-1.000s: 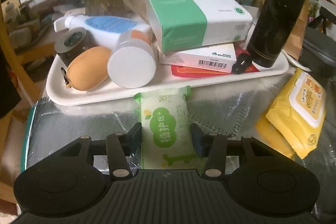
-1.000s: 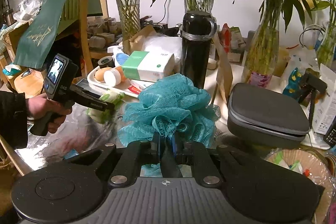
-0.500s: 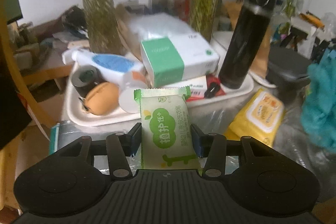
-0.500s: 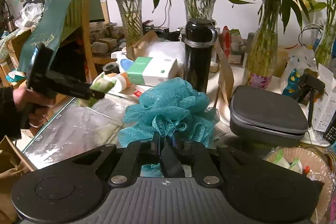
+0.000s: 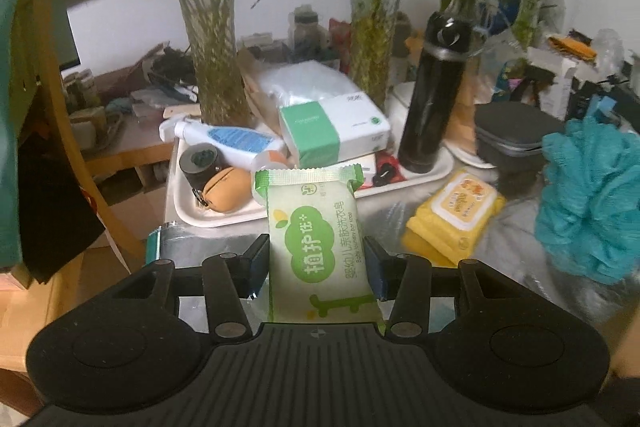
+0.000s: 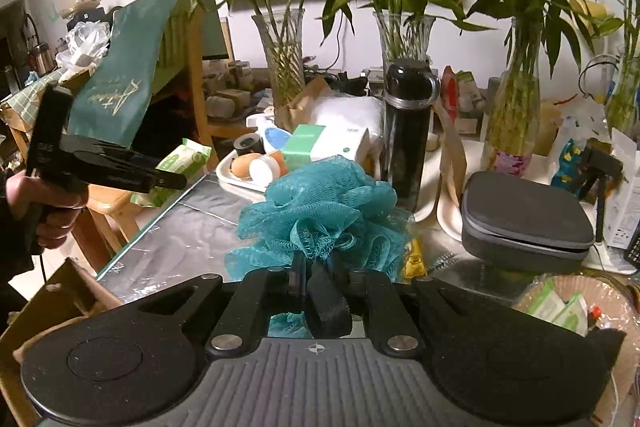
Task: Organize soft objects
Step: 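Carry the wipe pack into the box and open the left tool while the right tool brings the loofah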
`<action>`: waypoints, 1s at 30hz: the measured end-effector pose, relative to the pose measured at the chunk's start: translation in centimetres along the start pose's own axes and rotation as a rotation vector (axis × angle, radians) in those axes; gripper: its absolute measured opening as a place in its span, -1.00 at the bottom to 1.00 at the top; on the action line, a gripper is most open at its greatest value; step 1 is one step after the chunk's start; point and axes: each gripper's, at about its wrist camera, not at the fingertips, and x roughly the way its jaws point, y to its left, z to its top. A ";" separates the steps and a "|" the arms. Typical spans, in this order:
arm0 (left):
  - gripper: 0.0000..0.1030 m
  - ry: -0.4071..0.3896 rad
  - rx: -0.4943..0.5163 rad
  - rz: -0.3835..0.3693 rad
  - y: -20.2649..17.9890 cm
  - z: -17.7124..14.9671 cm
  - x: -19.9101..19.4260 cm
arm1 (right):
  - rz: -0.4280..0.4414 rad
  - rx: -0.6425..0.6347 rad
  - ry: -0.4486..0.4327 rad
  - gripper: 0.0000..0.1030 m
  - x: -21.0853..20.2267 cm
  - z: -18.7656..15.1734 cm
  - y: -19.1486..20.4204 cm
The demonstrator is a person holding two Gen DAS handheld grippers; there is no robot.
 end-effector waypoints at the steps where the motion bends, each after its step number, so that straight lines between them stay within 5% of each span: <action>1: -0.08 -0.004 0.000 -0.002 -0.2 -0.1 -0.6 | 0.000 -0.006 -0.006 -0.78 -0.5 0.0 0.3; 20: -0.08 -0.058 0.011 -0.047 -4.0 -1.8 -12.7 | 0.042 -0.116 -0.088 -0.78 -9.6 -0.7 5.6; 30: -0.08 -0.021 0.040 -0.112 -7.0 -4.7 -15.1 | 0.045 -0.127 -0.102 -0.78 -11.9 -1.6 6.9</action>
